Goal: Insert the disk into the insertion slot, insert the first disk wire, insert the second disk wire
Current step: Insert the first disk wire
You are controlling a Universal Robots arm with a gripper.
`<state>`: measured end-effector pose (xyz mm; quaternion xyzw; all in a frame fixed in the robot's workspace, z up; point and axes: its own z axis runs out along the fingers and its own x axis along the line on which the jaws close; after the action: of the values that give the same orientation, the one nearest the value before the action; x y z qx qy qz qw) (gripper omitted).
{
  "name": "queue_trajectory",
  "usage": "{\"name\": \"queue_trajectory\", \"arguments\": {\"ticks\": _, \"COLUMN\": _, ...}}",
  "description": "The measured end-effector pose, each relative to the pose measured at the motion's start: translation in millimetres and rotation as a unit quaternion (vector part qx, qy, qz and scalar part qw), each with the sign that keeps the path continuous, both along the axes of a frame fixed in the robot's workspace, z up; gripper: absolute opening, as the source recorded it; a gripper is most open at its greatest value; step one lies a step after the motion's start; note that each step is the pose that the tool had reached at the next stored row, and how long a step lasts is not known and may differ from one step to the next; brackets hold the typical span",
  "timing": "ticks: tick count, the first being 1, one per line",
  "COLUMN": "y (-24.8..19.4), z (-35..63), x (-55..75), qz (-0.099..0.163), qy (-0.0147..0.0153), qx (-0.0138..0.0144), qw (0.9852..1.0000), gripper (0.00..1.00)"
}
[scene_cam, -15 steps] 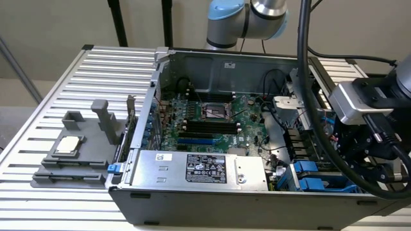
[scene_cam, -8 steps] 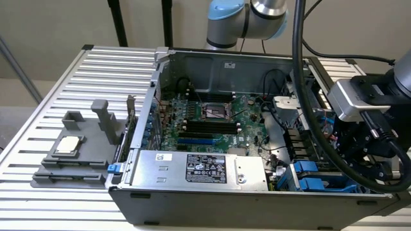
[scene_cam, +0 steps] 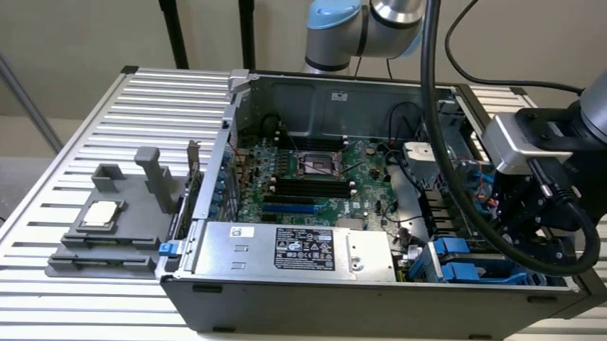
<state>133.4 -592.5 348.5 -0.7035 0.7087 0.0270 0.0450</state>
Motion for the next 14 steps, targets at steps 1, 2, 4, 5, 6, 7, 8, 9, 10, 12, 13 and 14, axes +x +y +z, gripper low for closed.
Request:
{"name": "queue_trajectory", "arguments": {"ticks": 1, "y": 0.0, "z": 0.0, "x": 0.0, "qz": -0.005, "qy": 0.0005, "qx": 0.0000, "qw": 1.0000, "gripper": 0.16}}
{"name": "queue_trajectory", "arguments": {"ticks": 2, "y": 0.0, "z": 0.0, "x": 0.0, "qz": -0.010, "qy": 0.0012, "qx": 0.0000, "qw": 1.0000, "gripper": 0.16}}
{"name": "queue_trajectory", "arguments": {"ticks": 4, "y": 0.0, "z": -0.1, "x": -0.1, "qz": -0.019, "qy": 0.0031, "qx": 0.0000, "qw": 0.9998, "gripper": 0.16}}
{"name": "queue_trajectory", "arguments": {"ticks": 5, "y": 0.0, "z": -0.2, "x": -0.1, "qz": -0.024, "qy": 0.0041, "qx": -0.0001, "qw": 0.9997, "gripper": 0.16}}
{"name": "queue_trajectory", "arguments": {"ticks": 6, "y": 0.1, "z": -0.3, "x": 0.0, "qz": -0.027, "qy": 0.0050, "qx": -0.0002, "qw": 0.9996, "gripper": 0.16}}
{"name": "queue_trajectory", "arguments": {"ticks": 7, "y": 0.1, "z": -0.4, "x": 0.0, "qz": -0.031, "qy": 0.0058, "qx": -0.0003, "qw": 0.9995, "gripper": 0.16}}
{"name": "queue_trajectory", "arguments": {"ticks": 8, "y": 0.2, "z": -0.5, "x": -0.1, "qz": -0.034, "qy": 0.0064, "qx": -0.0004, "qw": 0.9994, "gripper": 0.16}}
{"name": "queue_trajectory", "arguments": {"ticks": 9, "y": 0.4, "z": -0.5, "x": -0.1, "qz": -0.037, "qy": 0.0071, "qx": -0.0005, "qw": 0.9993, "gripper": 0.16}}
{"name": "queue_trajectory", "arguments": {"ticks": 10, "y": 0.5, "z": -0.5, "x": 0.0, "qz": -0.039, "qy": 0.0080, "qx": -0.0008, "qw": 0.9992, "gripper": 0.16}}
{"name": "queue_trajectory", "arguments": {"ticks": 12, "y": 1.4, "z": -0.8, "x": 0.0, "qz": -0.043, "qy": 0.0096, "qx": -0.0012, "qw": 0.9990, "gripper": 0.16}}
{"name": "queue_trajectory", "arguments": {"ticks": 13, "y": 2.2, "z": -0.9, "x": 0.0, "qz": -0.044, "qy": 0.0103, "qx": -0.0015, "qw": 0.9990, "gripper": 0.16}}
{"name": "queue_trajectory", "arguments": {"ticks": 14, "y": 3.2, "z": -1.0, "x": 0.0, "qz": -0.045, "qy": 0.0107, "qx": -0.0021, "qw": 0.9989, "gripper": 0.16}}
